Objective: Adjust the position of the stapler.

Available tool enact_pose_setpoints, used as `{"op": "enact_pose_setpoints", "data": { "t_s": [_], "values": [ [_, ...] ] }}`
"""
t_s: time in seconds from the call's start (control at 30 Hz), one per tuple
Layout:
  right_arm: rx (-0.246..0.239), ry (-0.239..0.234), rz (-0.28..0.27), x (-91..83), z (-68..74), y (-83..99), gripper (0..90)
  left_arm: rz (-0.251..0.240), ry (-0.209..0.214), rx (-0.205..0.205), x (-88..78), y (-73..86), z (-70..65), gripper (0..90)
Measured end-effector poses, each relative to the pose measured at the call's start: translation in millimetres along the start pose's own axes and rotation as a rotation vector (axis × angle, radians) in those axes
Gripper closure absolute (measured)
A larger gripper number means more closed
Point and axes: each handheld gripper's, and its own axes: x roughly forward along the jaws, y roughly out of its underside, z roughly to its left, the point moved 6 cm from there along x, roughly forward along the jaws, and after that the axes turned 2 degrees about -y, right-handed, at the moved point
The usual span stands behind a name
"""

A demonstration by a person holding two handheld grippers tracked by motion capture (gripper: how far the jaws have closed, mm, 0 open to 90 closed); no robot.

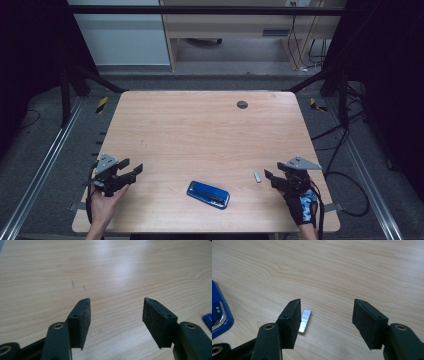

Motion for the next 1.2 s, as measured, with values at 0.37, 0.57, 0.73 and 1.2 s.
{"op": "enact_pose_setpoints", "data": {
  "t_s": [0.37,0.57,0.73,1.2],
  "values": [
    [-0.069,-0.059,0.035,0.2,19.2,-9.5,38.9,0.023,-0.001,0.015,-0.5,3.5,0.2,45.9],
    [-0.122,-0.093,0.033,-1.2,32.1,-18.0,38.9,0.036,-0.006,0.057,2.9,4.5,-1.3,48.1],
    [-0.151,-0.132,0.048,-2.3,44.0,-25.1,38.9,0.015,-0.004,0.059,2.6,4.2,-3.3,46.5],
    [-0.223,-0.191,0.086,4.8,64.6,-46.6,39.1,0.044,-0.033,-0.023,-5.3,1.4,6.4,43.3]
  ]
}}
